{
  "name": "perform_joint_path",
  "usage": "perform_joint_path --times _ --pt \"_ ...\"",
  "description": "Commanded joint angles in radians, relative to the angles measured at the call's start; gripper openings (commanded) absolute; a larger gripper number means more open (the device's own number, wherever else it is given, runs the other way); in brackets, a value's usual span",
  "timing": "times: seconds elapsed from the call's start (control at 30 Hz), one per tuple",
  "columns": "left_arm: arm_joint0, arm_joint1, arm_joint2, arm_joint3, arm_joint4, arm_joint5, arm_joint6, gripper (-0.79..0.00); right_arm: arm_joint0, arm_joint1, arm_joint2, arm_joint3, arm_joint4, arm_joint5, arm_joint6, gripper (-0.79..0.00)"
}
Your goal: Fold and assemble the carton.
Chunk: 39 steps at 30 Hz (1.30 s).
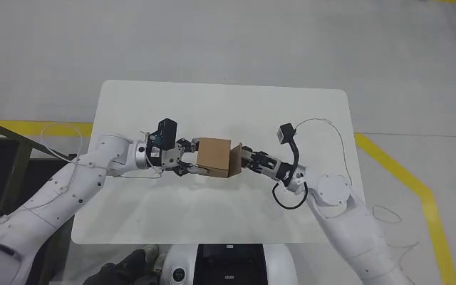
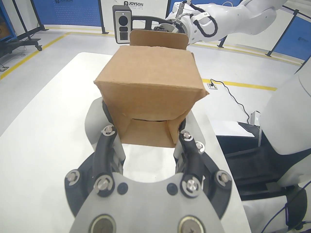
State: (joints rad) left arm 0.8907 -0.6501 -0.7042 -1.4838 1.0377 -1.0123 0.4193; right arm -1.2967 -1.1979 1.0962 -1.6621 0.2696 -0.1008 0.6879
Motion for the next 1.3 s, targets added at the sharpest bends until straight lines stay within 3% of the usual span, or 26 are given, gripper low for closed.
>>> perform_joint_path --times 0.0,1.27 --pt "0.0 -0.001 -0.002 0.001 0.001 0.0 0.002 -0.302 -0.006 0.0 0.009 -0.004 0.017 -0.002 -0.007 -0.662" --pt "0.032 -0.03 -0.06 0.024 0.043 0.0 -0.023 -0.286 -0.032 0.015 0.02 -0.071 0.007 0.06 0.059 -0.588"
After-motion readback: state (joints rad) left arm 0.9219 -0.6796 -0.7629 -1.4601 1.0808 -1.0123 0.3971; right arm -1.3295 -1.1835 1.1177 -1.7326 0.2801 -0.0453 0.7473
